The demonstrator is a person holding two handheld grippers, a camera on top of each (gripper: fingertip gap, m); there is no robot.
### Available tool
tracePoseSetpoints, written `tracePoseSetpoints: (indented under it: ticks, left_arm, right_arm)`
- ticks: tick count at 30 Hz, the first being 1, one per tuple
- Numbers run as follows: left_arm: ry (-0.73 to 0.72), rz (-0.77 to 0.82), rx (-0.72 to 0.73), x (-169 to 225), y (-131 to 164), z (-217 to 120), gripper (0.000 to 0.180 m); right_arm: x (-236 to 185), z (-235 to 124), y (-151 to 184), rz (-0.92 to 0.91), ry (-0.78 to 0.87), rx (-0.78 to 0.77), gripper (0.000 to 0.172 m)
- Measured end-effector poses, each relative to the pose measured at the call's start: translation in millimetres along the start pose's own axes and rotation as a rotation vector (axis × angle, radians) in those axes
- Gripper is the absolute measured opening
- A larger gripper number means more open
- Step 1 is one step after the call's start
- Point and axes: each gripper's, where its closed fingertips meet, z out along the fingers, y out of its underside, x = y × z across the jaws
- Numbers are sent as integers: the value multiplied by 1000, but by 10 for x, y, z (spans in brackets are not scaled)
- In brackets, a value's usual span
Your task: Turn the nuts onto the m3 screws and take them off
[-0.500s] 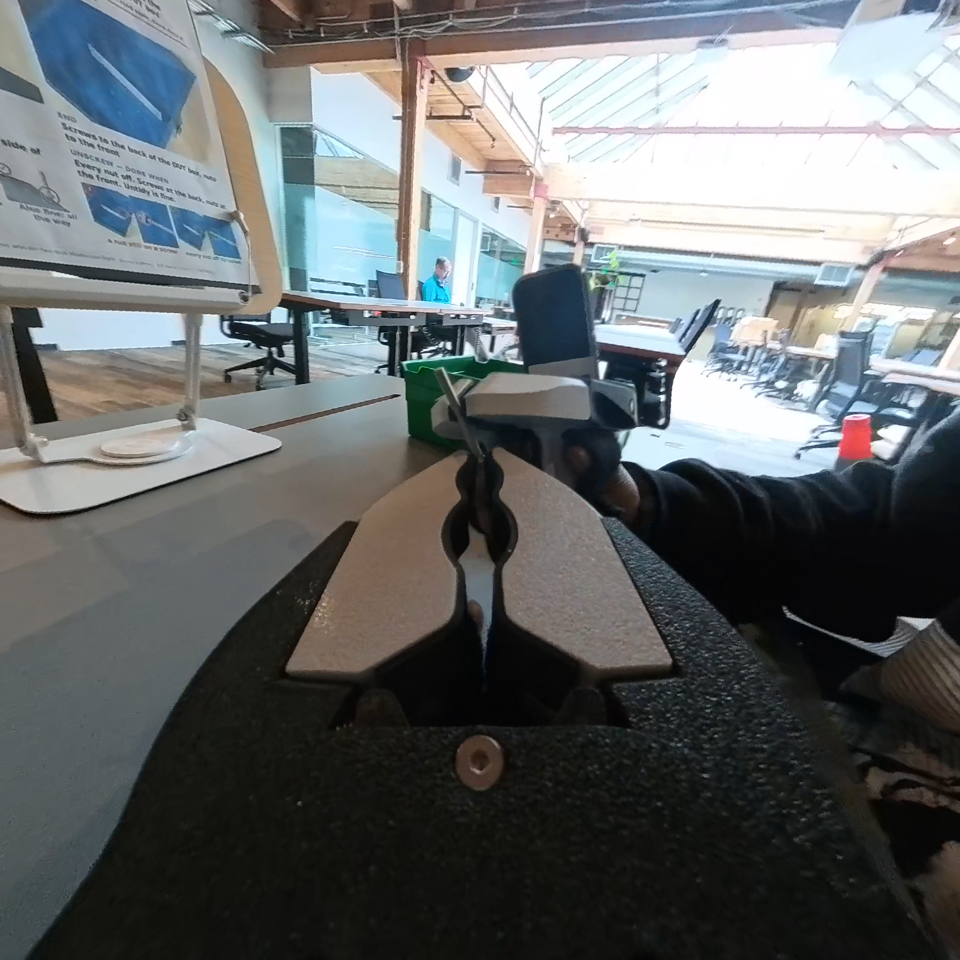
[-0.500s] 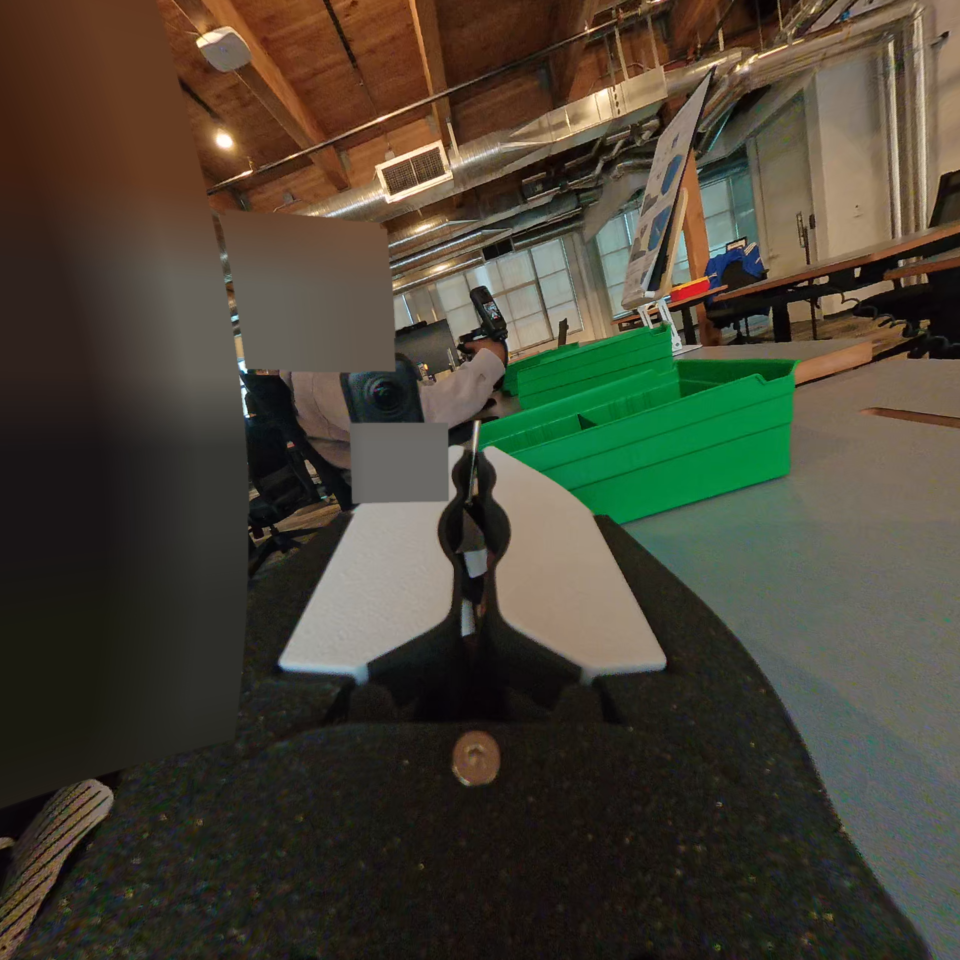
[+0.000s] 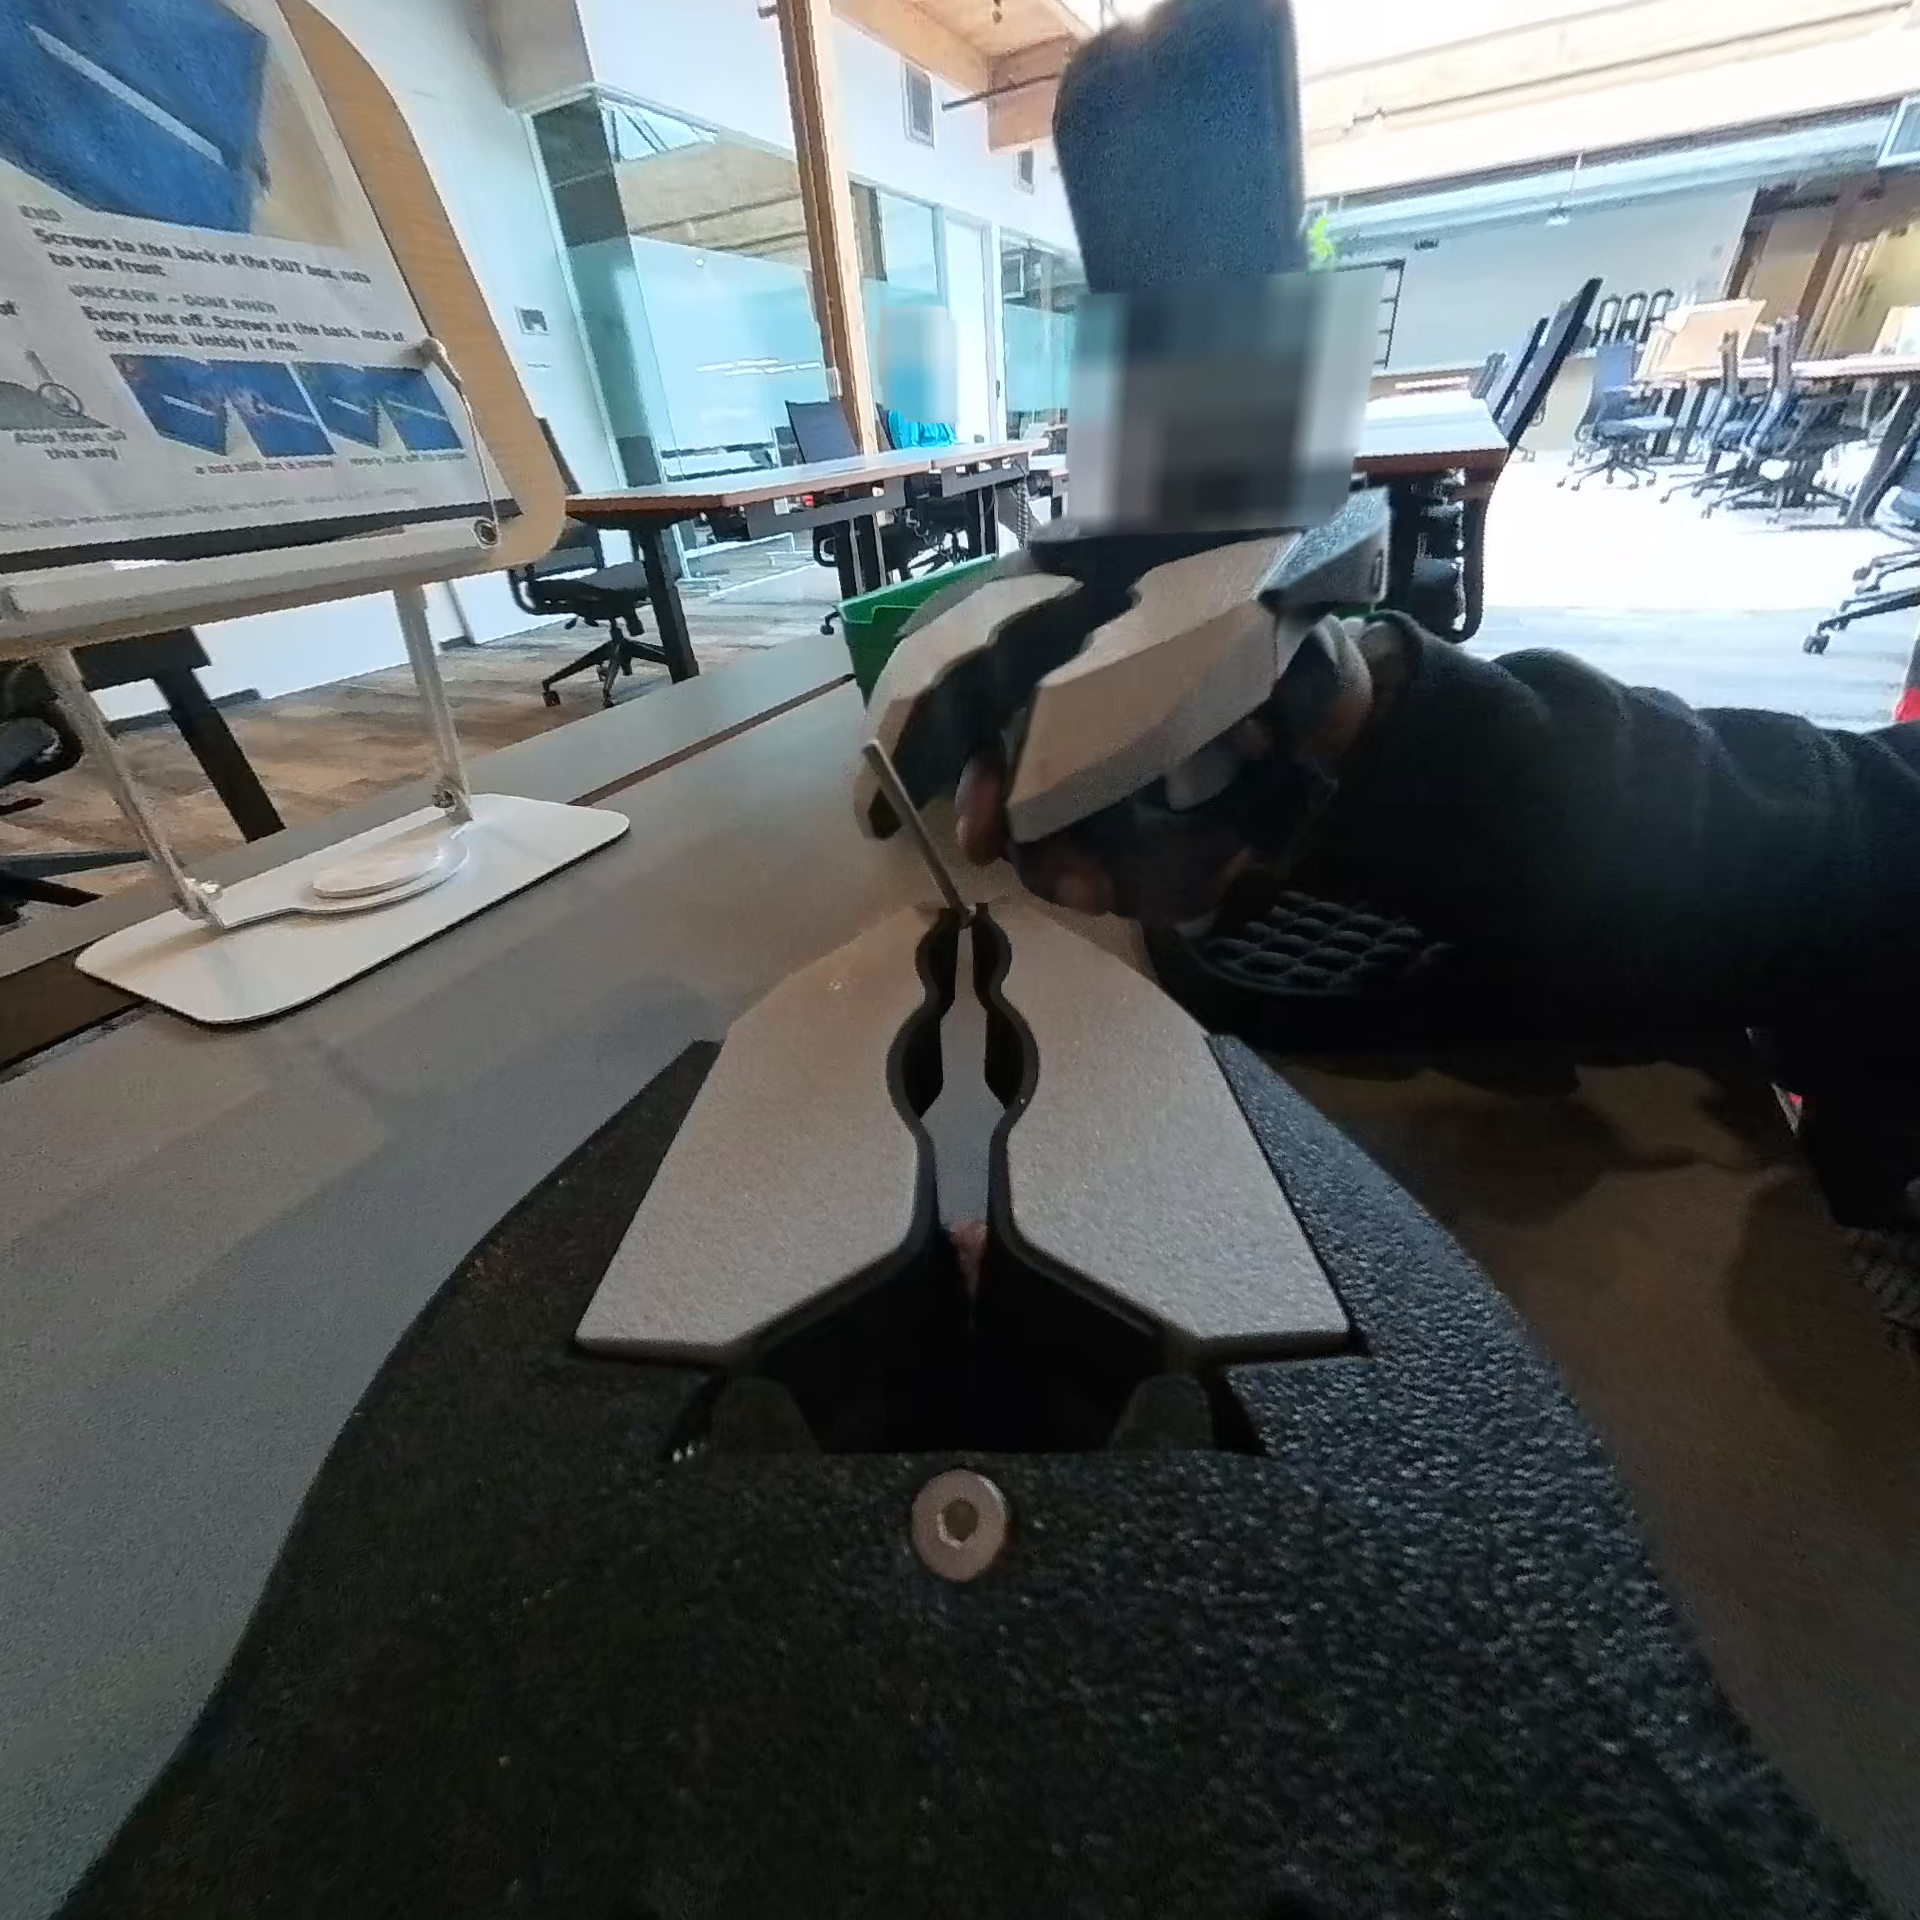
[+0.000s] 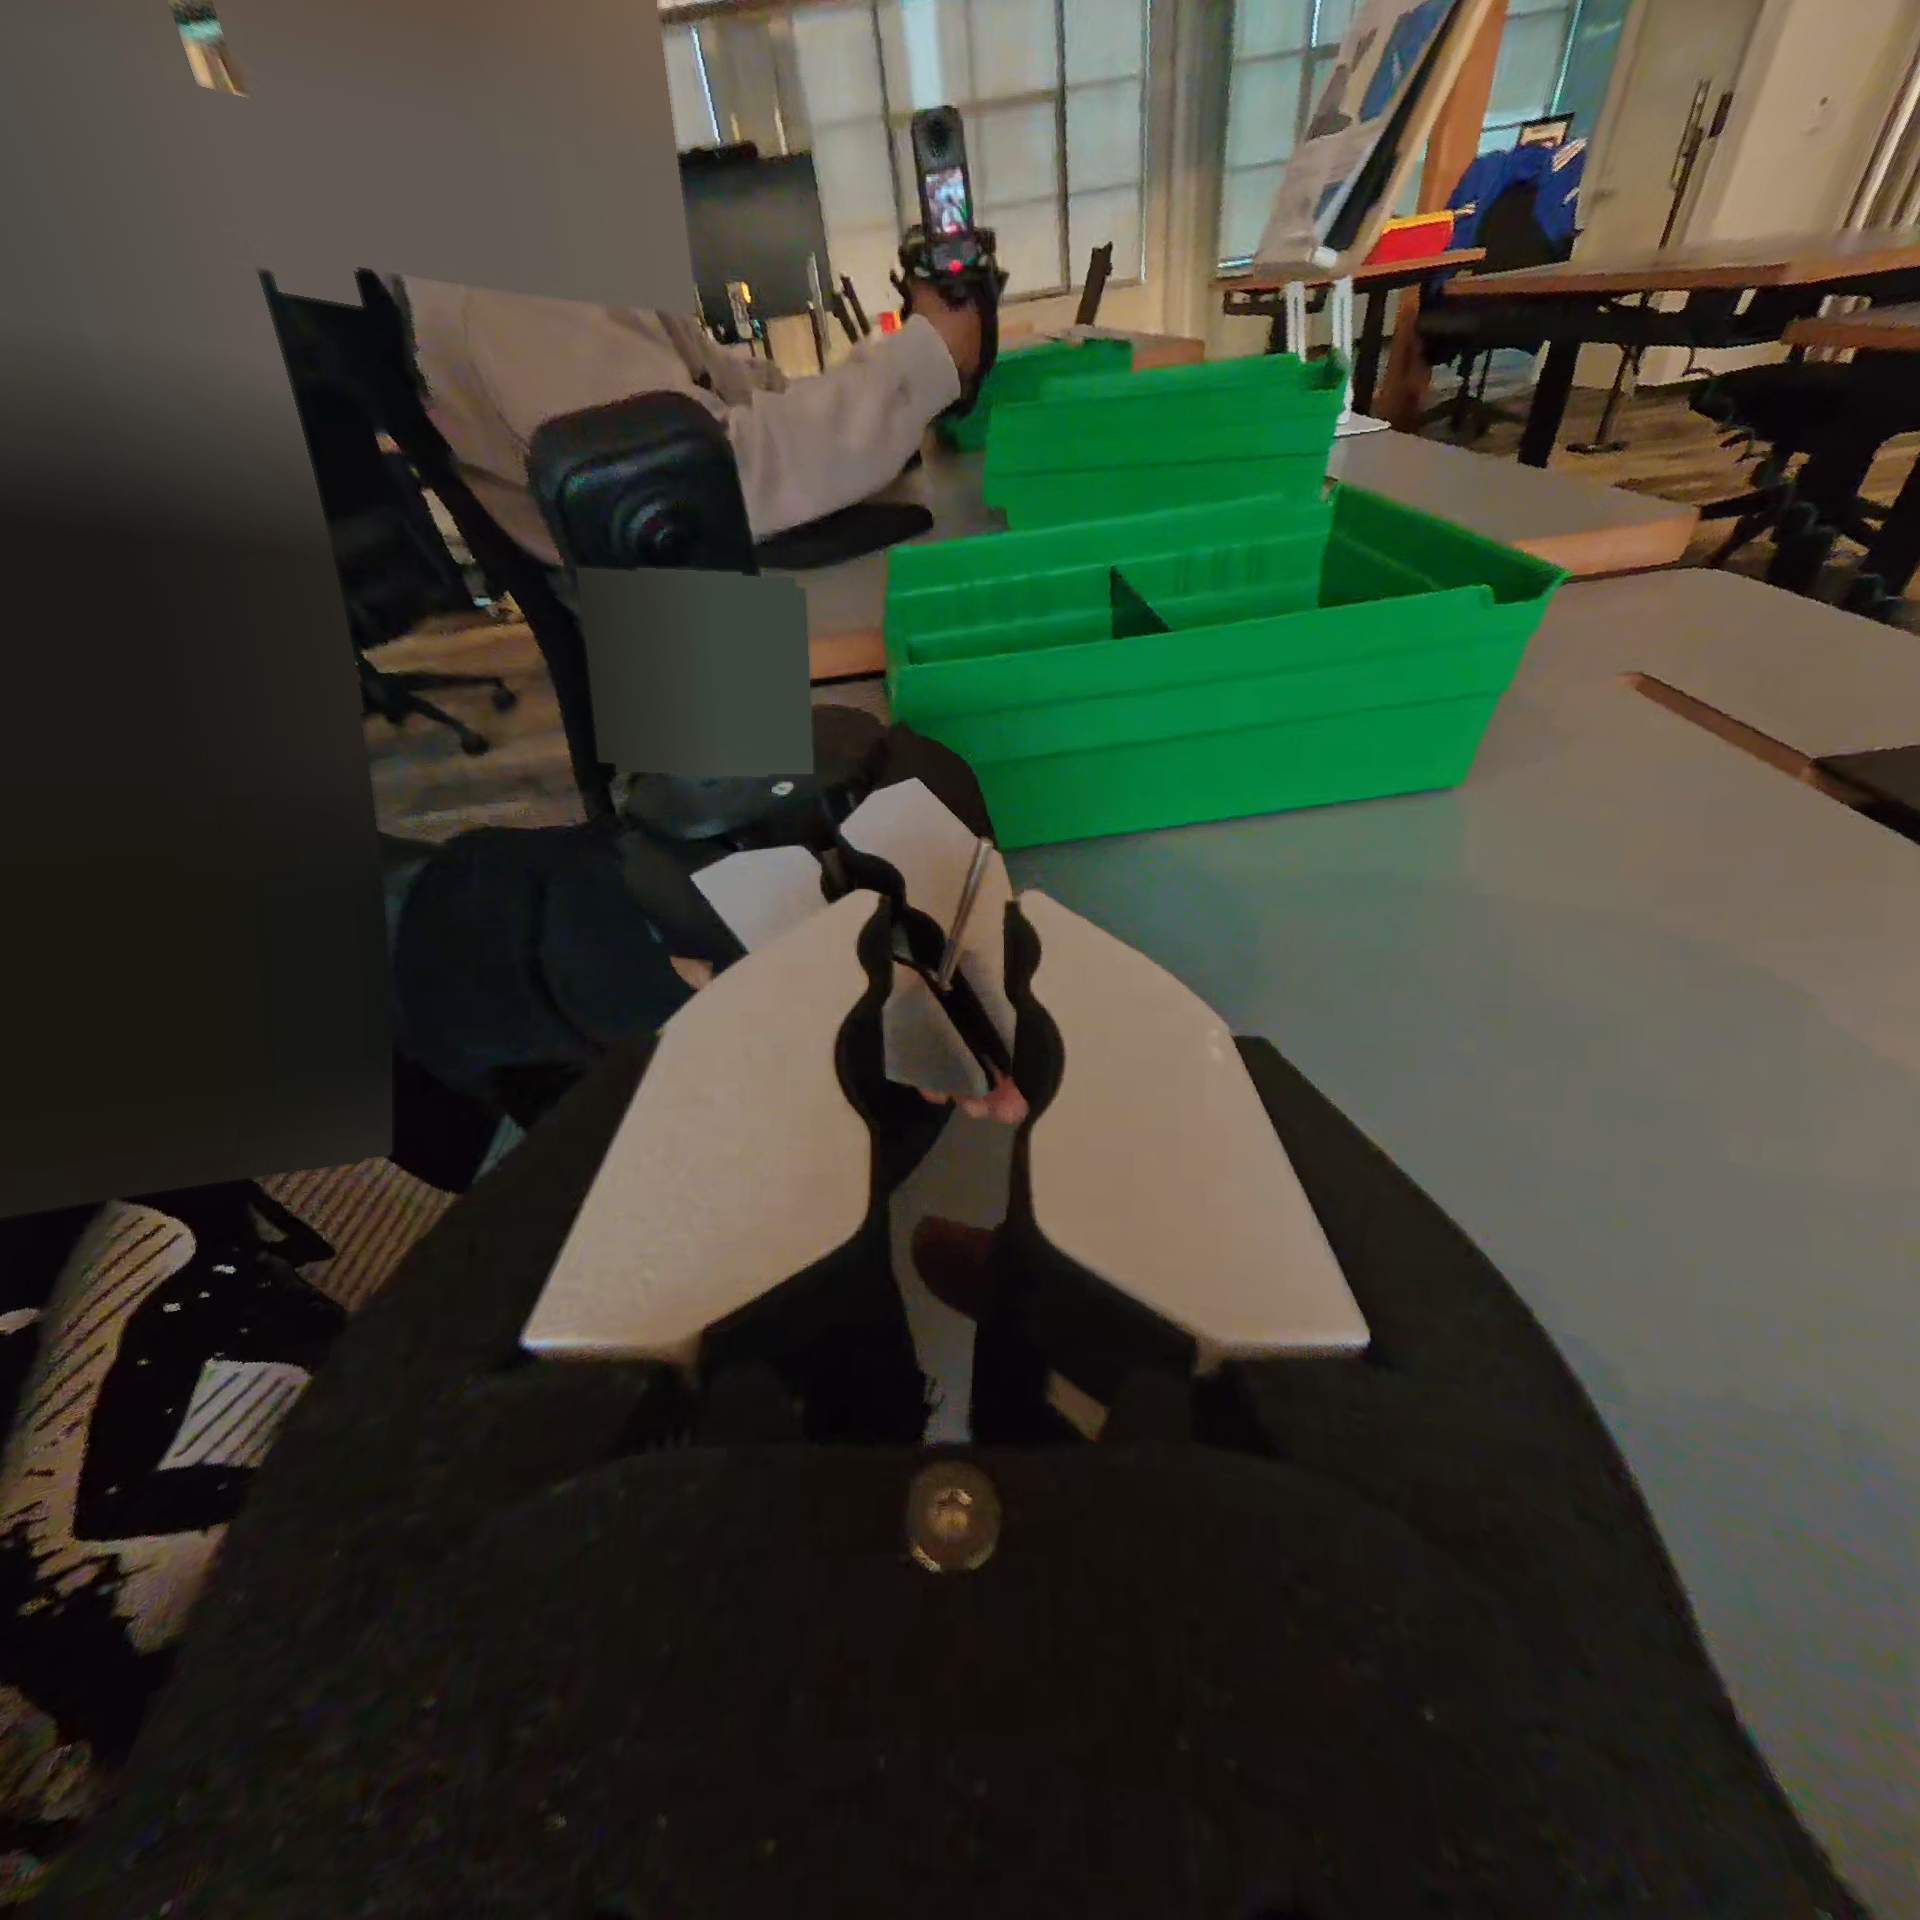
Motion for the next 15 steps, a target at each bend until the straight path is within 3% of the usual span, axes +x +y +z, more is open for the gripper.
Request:
tracePoseSetpoints:
  ticks: [5,10,13,15]
  left_arm:
    - [14,17,-20,32,26,18,2]
    - [12,-8,20,11,-26,-3,4]
    - [-5,-26,55,-20,-68,-30,19]
    - [0,-39,61,-23,-74,-36,20]
  right_arm:
    - [17,32,3,-69,46,-2,3]
    - [-12,21,-52,-71,34,39,1]
    - [-25,-5,-126,-84,26,101,1]
    - [-8,-20,-149,-76,30,122,1]
